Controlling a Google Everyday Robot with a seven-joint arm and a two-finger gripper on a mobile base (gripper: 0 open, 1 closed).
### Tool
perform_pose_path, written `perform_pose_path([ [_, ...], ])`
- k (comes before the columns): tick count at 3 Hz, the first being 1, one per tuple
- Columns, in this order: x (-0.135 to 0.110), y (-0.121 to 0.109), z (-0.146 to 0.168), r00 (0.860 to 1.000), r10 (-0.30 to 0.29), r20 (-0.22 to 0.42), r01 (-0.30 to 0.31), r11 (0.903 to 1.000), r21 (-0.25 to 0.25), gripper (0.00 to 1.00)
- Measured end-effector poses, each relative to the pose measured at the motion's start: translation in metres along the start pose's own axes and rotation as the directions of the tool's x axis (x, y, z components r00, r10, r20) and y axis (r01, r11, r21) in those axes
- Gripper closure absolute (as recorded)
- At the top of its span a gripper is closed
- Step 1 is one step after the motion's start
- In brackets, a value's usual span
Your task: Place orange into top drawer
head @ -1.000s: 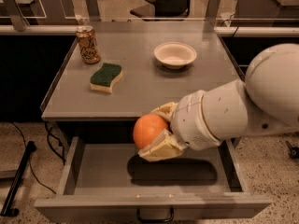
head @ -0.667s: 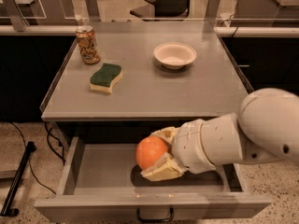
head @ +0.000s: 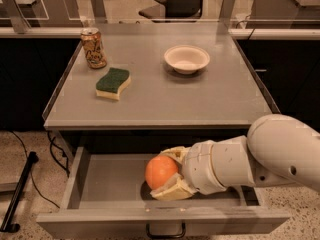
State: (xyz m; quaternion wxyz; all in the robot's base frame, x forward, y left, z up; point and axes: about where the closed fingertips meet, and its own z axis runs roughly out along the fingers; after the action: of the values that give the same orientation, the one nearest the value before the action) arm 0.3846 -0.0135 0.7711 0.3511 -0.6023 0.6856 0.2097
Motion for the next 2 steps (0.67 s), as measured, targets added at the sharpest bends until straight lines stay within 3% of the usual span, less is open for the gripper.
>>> perform_pose_path([
  [2,0.015,-0.008,0.022,0.986,-0.16,-0.056,0.162,0.9861,0.036,1.0],
])
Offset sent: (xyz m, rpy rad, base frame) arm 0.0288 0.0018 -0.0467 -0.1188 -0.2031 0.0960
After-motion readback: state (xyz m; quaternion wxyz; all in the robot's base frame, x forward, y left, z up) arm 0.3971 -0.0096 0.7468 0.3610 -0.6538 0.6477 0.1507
